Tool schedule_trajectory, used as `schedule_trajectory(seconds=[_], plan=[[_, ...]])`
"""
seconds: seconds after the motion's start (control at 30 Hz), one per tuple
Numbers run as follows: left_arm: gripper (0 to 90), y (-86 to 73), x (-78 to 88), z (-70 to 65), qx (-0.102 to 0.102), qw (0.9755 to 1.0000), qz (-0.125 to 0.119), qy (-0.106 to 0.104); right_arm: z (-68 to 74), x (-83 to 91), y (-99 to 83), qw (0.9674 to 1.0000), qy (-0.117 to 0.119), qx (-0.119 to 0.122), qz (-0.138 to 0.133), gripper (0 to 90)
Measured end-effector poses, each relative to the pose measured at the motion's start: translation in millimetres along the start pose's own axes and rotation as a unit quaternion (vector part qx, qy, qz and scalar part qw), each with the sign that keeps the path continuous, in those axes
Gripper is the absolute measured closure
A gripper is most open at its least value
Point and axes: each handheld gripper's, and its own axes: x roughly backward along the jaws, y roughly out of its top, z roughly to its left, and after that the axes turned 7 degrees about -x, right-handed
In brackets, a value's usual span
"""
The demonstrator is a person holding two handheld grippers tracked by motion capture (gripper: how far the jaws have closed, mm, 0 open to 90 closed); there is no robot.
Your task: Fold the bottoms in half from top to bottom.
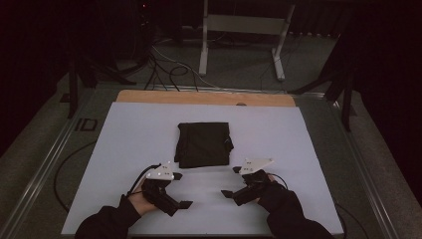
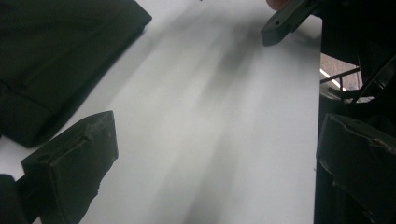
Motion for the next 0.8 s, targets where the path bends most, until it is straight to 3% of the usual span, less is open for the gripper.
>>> schedule_trajectory(seconds=[0.4,0.8], plan=[[0.0,-25.1,19.3,-0.8,0.020,0.9996,0.010,0.018,-3.0,19.3,-18.1,1.0000,-0.005,-0.003,0.000,10.0],[0.0,-46.5,45.0,1.8,0.041,0.9981,0.007,0.046,-7.7,37.1,-32.5,0.9997,-0.024,-0.010,-0.003,10.1]])
